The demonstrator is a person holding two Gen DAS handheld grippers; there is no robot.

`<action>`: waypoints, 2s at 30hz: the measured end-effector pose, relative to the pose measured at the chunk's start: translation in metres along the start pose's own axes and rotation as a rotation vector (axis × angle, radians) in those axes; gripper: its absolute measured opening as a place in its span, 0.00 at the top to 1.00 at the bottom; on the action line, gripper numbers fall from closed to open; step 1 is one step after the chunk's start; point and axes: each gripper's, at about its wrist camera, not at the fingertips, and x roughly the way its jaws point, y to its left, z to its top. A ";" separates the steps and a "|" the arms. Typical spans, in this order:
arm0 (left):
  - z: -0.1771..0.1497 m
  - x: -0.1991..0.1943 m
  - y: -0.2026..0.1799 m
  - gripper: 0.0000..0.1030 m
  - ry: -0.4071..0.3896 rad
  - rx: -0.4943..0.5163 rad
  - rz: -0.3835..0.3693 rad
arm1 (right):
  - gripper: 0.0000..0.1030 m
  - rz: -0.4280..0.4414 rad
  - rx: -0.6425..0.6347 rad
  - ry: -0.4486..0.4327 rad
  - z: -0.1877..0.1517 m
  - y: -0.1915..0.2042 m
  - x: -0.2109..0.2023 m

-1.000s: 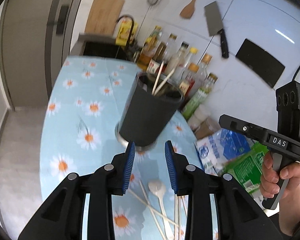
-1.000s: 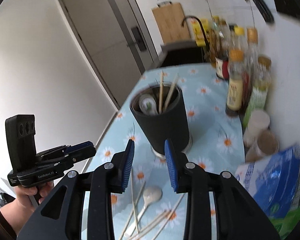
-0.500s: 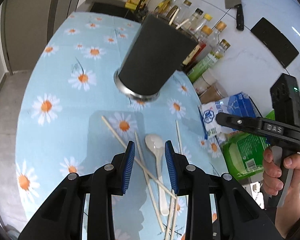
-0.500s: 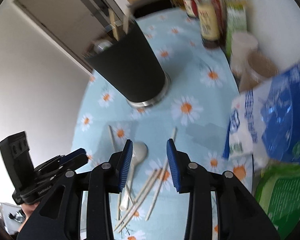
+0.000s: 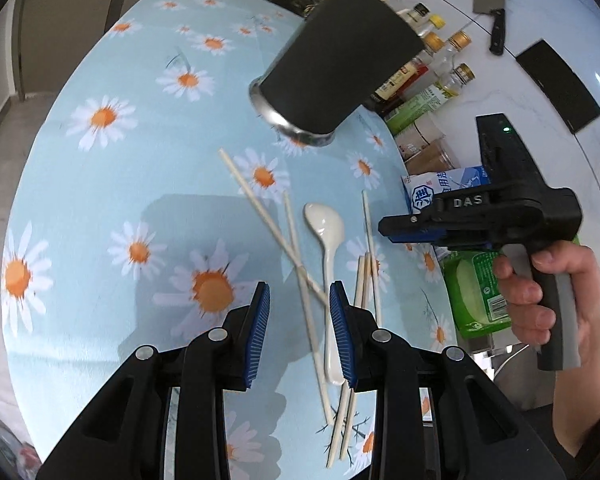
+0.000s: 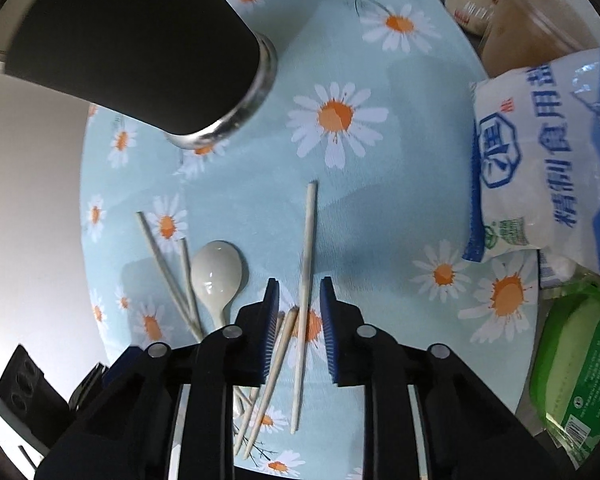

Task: Organize utensils
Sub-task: 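Lower the right tool and grasp a single wooden chopstick, then grasp another wooden chopstick with the left tool while the right tool holds its chopstick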

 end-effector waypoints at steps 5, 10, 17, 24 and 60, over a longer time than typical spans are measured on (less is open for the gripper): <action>0.003 -0.005 0.012 0.71 -0.006 -0.021 -0.005 | 0.85 -0.077 0.008 0.016 0.004 0.005 0.014; 0.009 -0.005 0.021 0.71 0.002 -0.029 -0.008 | 0.88 -0.143 0.003 0.011 0.006 0.012 0.020; 0.017 0.003 0.022 0.71 0.035 -0.024 -0.005 | 0.95 -0.221 -0.017 0.000 0.003 0.028 0.028; 0.025 0.011 0.016 0.71 0.058 -0.021 0.017 | 0.95 -0.162 0.000 0.014 0.003 0.014 0.025; 0.082 0.082 -0.015 0.83 0.266 -0.312 0.435 | 0.95 0.261 -0.247 -0.247 -0.020 -0.028 -0.097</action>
